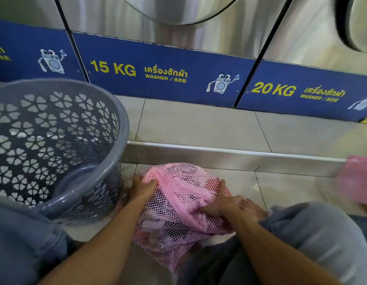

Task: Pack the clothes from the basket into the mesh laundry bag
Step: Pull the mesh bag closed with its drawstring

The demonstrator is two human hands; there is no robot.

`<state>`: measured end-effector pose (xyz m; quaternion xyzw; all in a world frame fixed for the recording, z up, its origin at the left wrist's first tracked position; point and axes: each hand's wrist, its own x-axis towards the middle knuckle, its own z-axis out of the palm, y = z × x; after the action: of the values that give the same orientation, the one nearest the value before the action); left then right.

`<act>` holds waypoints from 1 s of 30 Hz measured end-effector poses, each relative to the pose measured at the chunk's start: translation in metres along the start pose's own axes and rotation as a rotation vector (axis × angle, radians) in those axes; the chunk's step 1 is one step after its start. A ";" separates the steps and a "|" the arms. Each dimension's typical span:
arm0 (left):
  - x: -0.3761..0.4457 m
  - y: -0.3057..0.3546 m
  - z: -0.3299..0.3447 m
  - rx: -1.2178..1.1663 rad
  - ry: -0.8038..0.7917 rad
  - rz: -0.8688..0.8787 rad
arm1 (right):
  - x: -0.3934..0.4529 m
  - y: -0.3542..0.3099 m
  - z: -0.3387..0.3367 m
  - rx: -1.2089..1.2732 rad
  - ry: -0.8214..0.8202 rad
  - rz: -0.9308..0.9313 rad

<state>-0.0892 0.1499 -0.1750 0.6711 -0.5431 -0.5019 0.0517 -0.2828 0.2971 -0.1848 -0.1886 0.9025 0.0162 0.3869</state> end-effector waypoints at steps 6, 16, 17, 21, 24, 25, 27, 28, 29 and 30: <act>0.001 -0.008 0.000 0.176 -0.113 0.030 | 0.010 -0.007 0.005 -0.125 0.111 -0.110; -0.018 0.031 -0.005 -0.341 -0.112 0.034 | -0.016 -0.039 -0.030 0.296 0.262 -0.257; -0.022 0.040 -0.007 -0.400 -0.108 0.054 | -0.020 -0.041 -0.037 0.409 0.271 -0.267; -0.044 0.071 -0.024 -0.527 -0.121 0.157 | -0.049 -0.048 -0.075 0.735 0.342 -0.315; -0.063 0.098 -0.042 -0.590 -0.180 0.221 | -0.078 -0.050 -0.109 0.878 0.436 -0.389; -0.071 0.109 -0.045 -0.597 -0.193 0.257 | -0.085 -0.052 -0.120 0.924 0.463 -0.414; -0.089 0.136 -0.055 -0.614 -0.149 0.337 | -0.096 -0.057 -0.144 0.972 0.543 -0.471; -0.095 0.151 -0.058 -0.624 -0.117 0.364 | -0.099 -0.061 -0.157 0.968 0.592 -0.504; -0.100 0.166 -0.061 -0.630 -0.090 0.385 | -0.101 -0.065 -0.171 0.955 0.631 -0.532; -0.104 0.181 -0.063 -0.638 -0.069 0.398 | -0.104 -0.070 -0.185 0.940 0.662 -0.558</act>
<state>-0.1560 0.1273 0.0316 0.4855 -0.4807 -0.6483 0.3362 -0.3208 0.2336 0.0260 -0.2218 0.8020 -0.5418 0.1189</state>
